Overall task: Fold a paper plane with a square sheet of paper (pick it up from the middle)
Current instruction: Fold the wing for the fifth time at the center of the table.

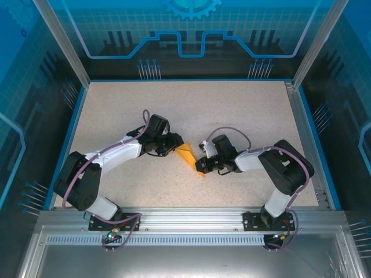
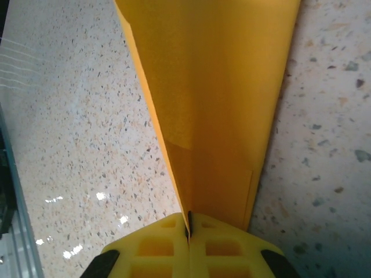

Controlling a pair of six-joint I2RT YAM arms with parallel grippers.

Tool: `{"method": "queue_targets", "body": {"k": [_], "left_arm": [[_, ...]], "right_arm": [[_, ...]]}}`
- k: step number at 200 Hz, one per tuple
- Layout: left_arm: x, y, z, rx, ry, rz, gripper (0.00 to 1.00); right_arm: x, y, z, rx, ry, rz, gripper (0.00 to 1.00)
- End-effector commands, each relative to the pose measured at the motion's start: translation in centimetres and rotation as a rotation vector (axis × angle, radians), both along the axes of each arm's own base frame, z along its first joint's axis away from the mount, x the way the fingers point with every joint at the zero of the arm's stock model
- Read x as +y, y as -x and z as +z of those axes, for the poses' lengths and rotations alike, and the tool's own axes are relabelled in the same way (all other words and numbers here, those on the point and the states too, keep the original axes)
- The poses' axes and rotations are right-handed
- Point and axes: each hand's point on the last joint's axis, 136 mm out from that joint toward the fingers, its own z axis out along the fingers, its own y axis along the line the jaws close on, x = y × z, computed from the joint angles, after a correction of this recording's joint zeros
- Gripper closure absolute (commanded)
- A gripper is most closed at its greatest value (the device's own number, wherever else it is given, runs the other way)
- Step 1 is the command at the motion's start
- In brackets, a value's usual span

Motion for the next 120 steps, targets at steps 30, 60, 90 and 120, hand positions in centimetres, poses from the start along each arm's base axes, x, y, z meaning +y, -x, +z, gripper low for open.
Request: {"method": "queue_targets", "body": {"k": [30,60,90,120], "left_arm": [[-0.5,0.7,-1.1,0.010,0.032,-0.045,0.55],[-1.0,0.8,-1.5,0.013,0.061,-0.050,0.56],[-1.5,0.7,-2.2,0.023,0.077,-0.053,0.56],[-2.3,0.4,-2.6,0.033,0.083,-0.064,0.56]], "right_arm": [[-0.4,-0.4,0.1,0.090,0.049,-0.088,1.00],[-0.7,-0.4,-0.8,0.090,0.145,-0.148,1.00],[-1.8,-0.7,-1.0,-0.004,0.253,-0.278,1.00],[-0.7,-0.4,-0.5,-0.065,0.277,-0.327,1.00]]}}
